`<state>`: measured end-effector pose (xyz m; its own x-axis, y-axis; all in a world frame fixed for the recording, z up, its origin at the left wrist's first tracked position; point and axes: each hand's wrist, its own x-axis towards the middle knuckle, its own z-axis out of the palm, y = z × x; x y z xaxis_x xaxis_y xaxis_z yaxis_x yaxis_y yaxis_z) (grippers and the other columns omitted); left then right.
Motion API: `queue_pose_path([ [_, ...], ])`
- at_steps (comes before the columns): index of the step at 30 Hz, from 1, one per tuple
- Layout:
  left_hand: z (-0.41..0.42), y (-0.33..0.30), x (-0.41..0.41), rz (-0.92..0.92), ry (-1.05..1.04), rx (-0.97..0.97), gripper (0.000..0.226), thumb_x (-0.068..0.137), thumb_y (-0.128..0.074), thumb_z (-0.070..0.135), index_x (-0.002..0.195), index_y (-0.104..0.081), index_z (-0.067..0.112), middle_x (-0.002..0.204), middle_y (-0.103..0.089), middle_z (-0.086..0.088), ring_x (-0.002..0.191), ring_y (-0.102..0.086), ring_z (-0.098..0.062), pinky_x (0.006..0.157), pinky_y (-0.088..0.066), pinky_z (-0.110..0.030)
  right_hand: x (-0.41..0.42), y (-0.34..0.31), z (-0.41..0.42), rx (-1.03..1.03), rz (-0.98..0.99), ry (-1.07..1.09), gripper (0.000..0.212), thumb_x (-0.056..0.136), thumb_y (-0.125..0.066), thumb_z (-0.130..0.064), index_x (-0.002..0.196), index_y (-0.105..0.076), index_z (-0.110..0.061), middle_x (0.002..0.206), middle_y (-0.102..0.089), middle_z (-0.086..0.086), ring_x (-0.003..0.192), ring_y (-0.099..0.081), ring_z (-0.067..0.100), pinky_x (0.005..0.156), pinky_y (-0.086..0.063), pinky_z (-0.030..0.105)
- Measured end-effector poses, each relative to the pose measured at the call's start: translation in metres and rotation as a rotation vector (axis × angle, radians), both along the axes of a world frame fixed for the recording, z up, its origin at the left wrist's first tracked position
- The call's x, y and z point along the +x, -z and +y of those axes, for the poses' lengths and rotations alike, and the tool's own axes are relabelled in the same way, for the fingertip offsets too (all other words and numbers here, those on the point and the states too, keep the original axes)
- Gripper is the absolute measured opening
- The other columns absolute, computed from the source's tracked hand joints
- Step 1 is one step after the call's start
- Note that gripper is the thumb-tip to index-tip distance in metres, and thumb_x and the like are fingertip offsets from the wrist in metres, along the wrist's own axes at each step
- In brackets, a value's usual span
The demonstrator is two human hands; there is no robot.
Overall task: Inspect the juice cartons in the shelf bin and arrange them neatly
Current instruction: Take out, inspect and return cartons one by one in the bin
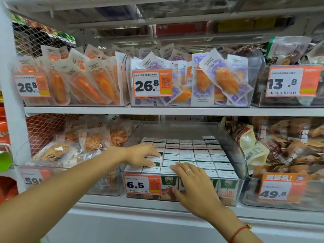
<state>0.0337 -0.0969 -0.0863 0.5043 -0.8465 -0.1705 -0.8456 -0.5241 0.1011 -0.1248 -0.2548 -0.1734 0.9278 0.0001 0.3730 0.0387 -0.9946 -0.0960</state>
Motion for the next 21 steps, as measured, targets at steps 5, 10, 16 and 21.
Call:
queue_pose_path([
  [5, -0.003, 0.003, 0.002, 0.085, 0.012, 0.029, 0.040, 0.103, -0.046, 0.022, 0.143, -0.049, 0.019, 0.143, -0.050, 0.000, 0.112, -0.046, -0.009, 0.090, -0.032, -0.020, 0.000, -0.001, 0.000, 0.027, 0.003, 0.001, 0.062, 0.094, -0.049, -0.046, 0.149, -0.027, -0.029, 0.153, -0.033, -0.009, 0.143, -0.023, 0.014, 0.116, -0.015, 0.029],
  [10, -0.007, 0.006, 0.011, 0.139, -0.058, -0.015, 0.038, 0.103, -0.044, 0.019, 0.140, -0.051, 0.021, 0.145, -0.048, 0.002, 0.111, -0.045, -0.006, 0.097, -0.033, -0.020, -0.001, -0.006, 0.000, 0.058, 0.054, 0.004, 0.062, 0.096, -0.041, -0.056, 0.150, -0.026, -0.031, 0.156, -0.029, -0.010, 0.145, -0.019, 0.012, 0.117, -0.012, 0.029],
  [16, -0.020, 0.000, 0.032, 0.133, -0.074, -0.081, 0.035, 0.097, -0.051, 0.004, 0.128, -0.063, 0.016, 0.125, -0.059, 0.008, 0.109, -0.051, -0.006, 0.087, -0.037, -0.008, 0.000, -0.012, -0.005, 0.088, 0.007, 0.121, 0.052, 0.101, -0.021, -0.053, 0.143, -0.040, -0.030, 0.149, -0.040, -0.012, 0.142, -0.025, 0.011, 0.118, -0.016, 0.034],
  [21, -0.038, 0.011, 0.054, -0.088, -0.178, -0.161, 0.037, 0.098, -0.055, 0.023, 0.135, -0.056, 0.025, 0.140, -0.055, 0.002, 0.121, -0.054, -0.019, 0.102, -0.043, -0.035, 0.001, -0.007, -0.006, 0.079, 0.008, 0.152, 0.055, 0.100, -0.016, -0.056, 0.143, -0.040, -0.032, 0.150, -0.039, -0.013, 0.140, -0.029, 0.008, 0.116, -0.015, 0.030],
])
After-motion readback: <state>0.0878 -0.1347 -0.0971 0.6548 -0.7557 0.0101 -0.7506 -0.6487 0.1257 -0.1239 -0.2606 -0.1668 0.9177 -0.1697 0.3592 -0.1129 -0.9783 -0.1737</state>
